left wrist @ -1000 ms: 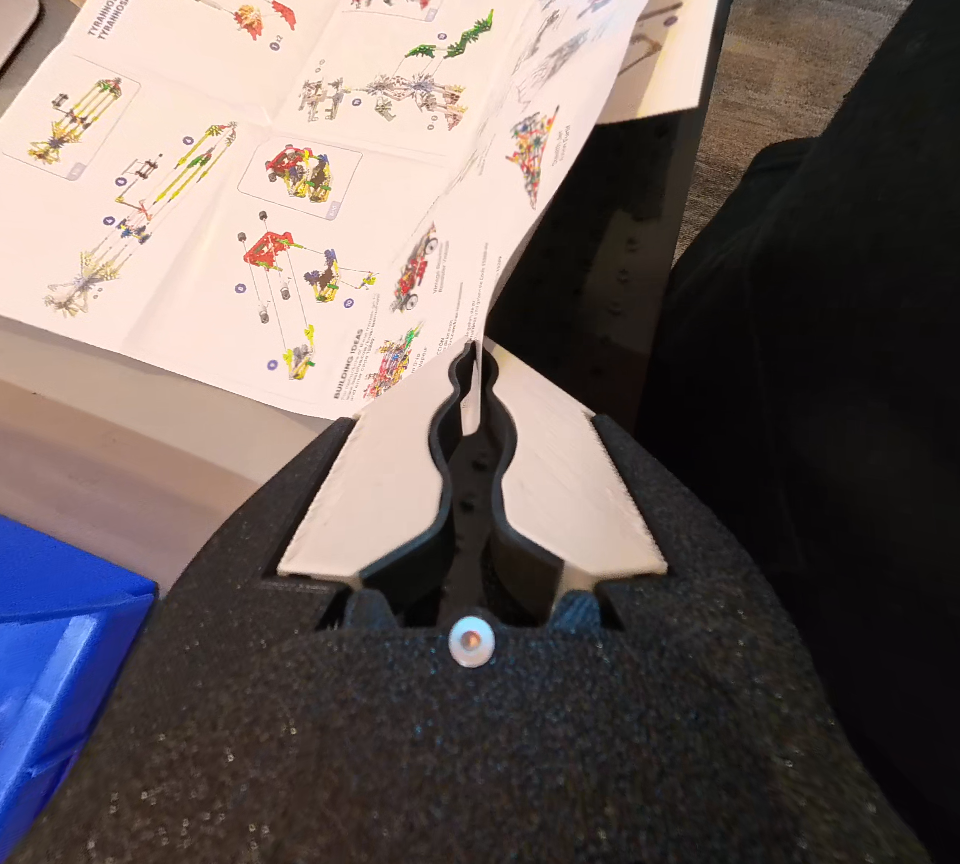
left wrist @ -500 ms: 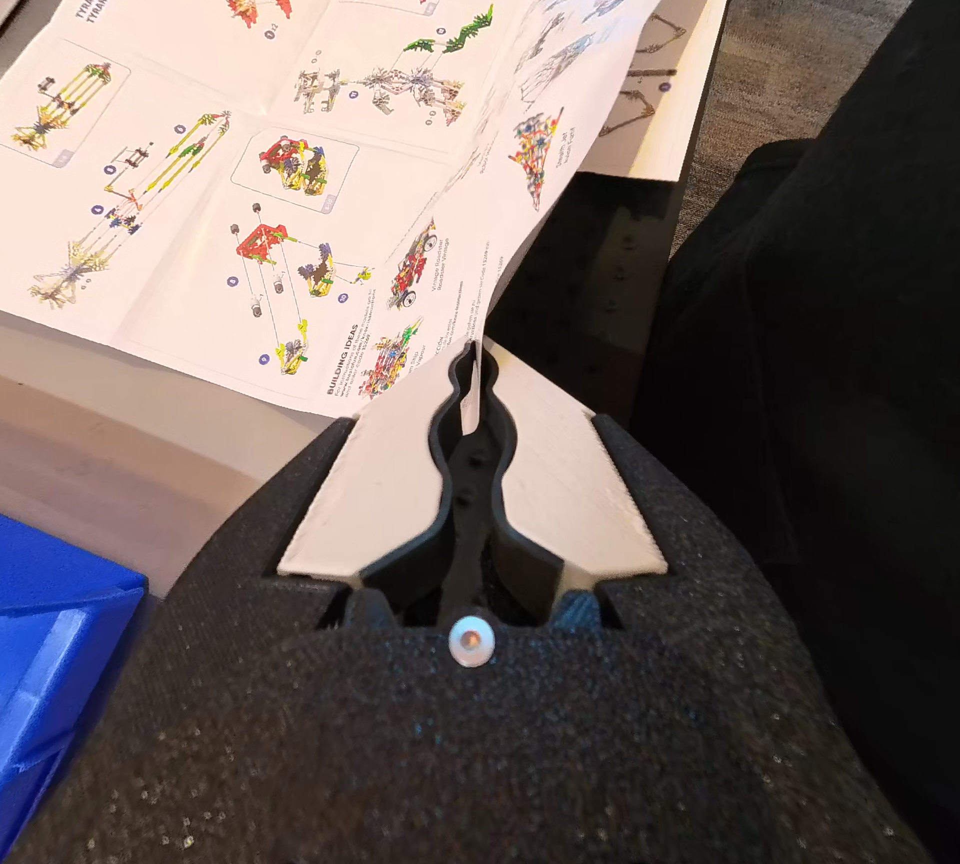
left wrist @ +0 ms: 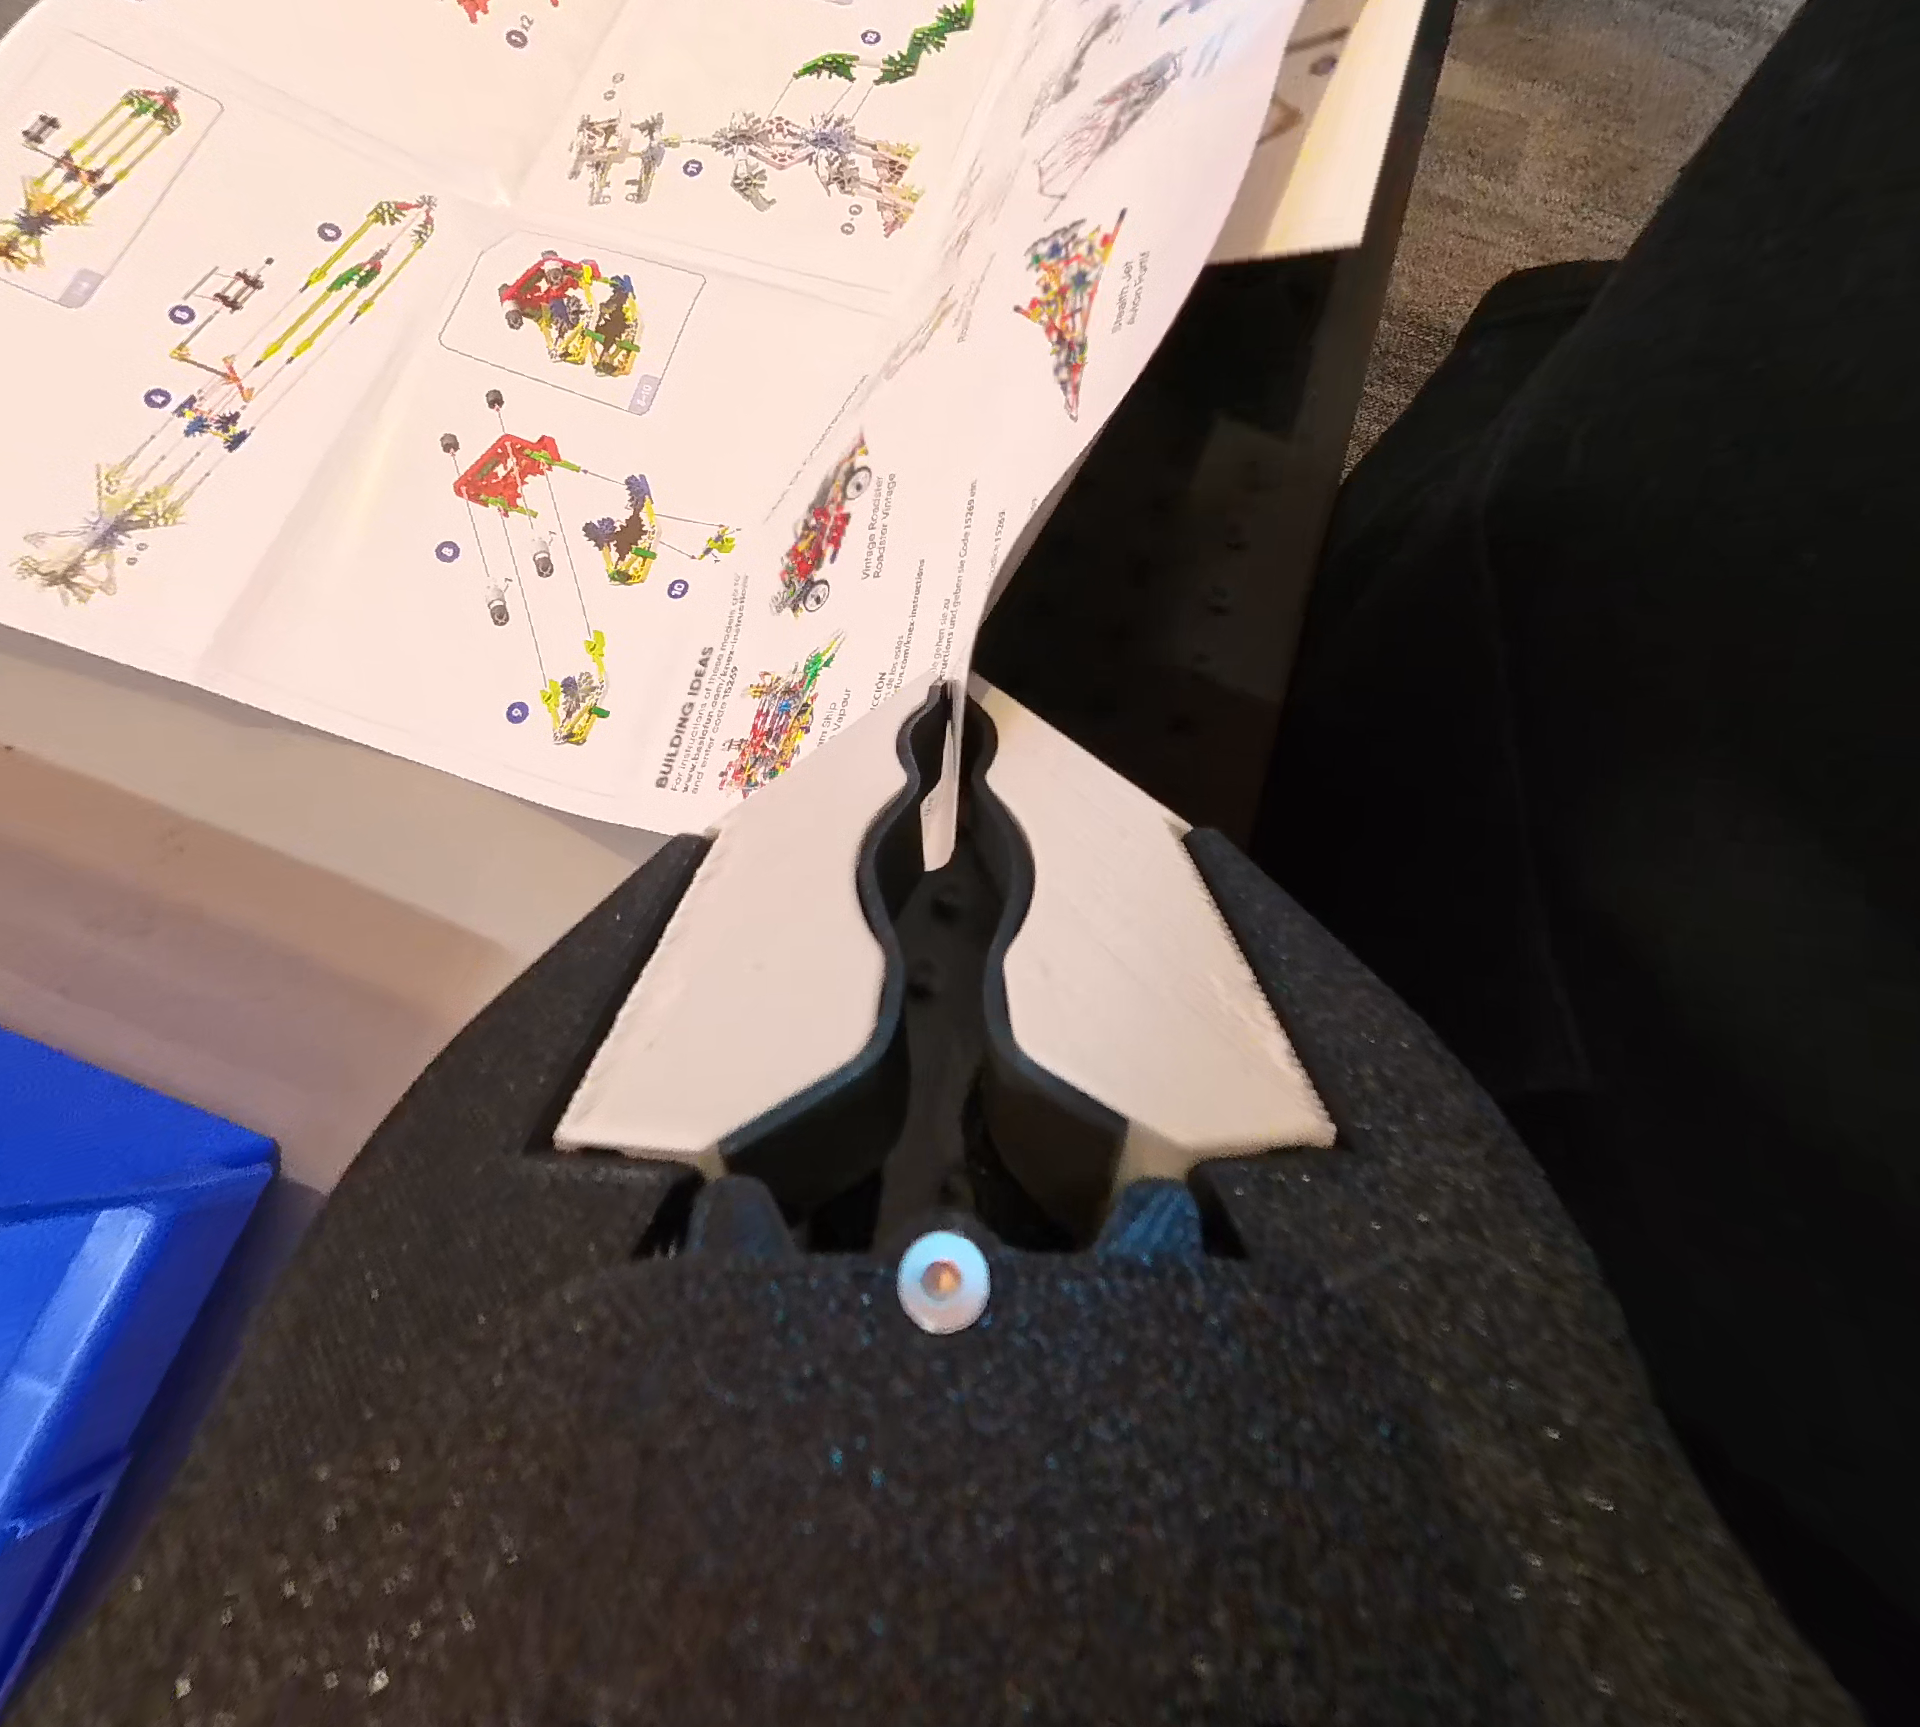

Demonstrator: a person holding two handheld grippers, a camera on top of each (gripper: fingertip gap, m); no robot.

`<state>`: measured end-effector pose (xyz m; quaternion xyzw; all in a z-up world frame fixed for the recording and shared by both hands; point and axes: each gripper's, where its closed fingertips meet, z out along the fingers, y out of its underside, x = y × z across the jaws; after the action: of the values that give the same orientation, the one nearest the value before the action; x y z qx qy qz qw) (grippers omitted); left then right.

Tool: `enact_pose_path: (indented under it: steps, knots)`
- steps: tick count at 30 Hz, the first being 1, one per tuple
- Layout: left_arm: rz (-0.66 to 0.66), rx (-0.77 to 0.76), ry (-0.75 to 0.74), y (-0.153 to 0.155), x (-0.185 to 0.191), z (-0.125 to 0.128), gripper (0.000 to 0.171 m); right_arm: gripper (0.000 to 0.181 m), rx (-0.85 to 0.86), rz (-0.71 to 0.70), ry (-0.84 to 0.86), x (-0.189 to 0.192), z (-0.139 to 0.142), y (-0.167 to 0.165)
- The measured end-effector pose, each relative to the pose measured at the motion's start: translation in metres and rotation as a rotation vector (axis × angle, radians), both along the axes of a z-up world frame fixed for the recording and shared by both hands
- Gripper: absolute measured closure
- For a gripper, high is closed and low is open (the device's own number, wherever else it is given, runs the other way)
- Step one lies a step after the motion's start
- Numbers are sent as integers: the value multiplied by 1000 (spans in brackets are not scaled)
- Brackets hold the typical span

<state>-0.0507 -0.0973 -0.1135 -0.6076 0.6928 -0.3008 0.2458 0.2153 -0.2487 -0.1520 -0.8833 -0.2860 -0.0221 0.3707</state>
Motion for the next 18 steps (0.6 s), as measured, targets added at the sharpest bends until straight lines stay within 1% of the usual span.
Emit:
enact_pose_path:
  steps: [5,8,18]
  knots:
    - [-1,0,6,0,-2,-1,171,174,25,12,-20,0,8,5]
    - [1,-1,8,0,-3,-2,171,180,26,22,-25,0,12,7]
    - [-2,-19,25,-1,-10,-2,171,181,-8,66,-30,-7,21,7]
